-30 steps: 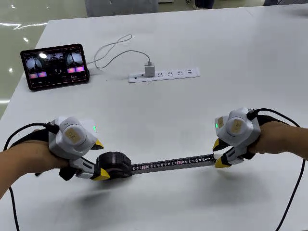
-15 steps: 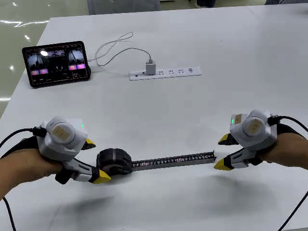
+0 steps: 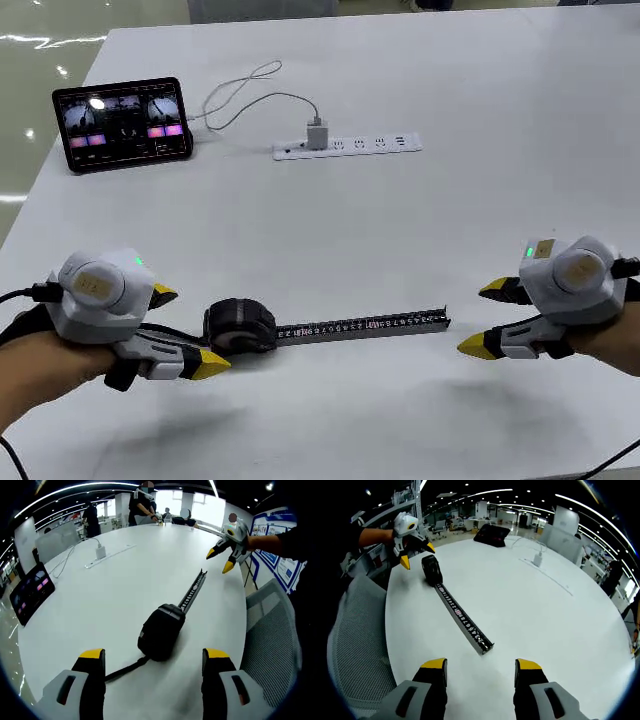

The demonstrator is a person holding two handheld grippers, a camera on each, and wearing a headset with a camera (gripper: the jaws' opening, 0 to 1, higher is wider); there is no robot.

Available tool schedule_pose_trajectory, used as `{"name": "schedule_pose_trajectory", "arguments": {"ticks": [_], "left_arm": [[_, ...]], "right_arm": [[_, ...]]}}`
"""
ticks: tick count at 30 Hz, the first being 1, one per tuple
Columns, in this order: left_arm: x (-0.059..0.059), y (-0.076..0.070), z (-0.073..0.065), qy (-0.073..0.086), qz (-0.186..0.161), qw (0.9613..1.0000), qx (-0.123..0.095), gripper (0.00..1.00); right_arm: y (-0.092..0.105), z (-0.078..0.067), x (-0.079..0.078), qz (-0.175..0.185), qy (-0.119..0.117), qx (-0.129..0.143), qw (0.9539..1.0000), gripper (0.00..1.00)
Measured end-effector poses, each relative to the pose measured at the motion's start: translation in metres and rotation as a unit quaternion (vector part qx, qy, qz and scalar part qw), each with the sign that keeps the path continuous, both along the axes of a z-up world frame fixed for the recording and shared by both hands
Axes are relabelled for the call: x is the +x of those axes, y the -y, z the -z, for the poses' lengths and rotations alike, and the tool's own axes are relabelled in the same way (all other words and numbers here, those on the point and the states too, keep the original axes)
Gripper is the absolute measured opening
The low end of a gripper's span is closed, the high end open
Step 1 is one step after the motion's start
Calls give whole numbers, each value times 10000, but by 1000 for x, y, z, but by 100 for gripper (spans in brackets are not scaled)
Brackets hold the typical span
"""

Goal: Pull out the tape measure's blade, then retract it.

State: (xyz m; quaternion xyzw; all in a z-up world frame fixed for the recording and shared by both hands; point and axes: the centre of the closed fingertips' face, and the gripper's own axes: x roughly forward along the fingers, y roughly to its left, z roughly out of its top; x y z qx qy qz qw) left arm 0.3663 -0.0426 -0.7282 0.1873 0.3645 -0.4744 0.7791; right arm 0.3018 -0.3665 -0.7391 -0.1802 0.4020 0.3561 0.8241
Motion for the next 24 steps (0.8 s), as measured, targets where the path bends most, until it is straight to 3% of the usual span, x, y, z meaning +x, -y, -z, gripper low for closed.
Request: {"name": "schedule_pose_trajectory", "arguments": {"ticks": [3, 6, 11, 15, 18, 24], "left_arm": [[-1, -5, -3, 27, -290, 9994, -203, 78], [0, -14, -3, 131, -553, 9979, -310, 81], [-5, -29, 1, 195, -848, 9957, -328, 84], [-9, -36, -1, 276, -1022, 9935, -407, 88], [-12, -40, -7, 318, -1242, 9893, -691, 88], [-20, -55, -2, 325, -1283, 9892, -626, 95]], "right_arm": [[3, -5, -4, 148, 339, -27, 9993, 54], [10, -4, -12, 255, 434, -76, 9987, 57], [24, 0, -23, 635, 314, 171, 9973, 64], [32, 1, -34, 598, 355, 186, 9974, 67], [35, 0, -39, 687, 359, 398, 9962, 76], [41, -3, -46, 735, 403, 364, 9958, 78]]}}
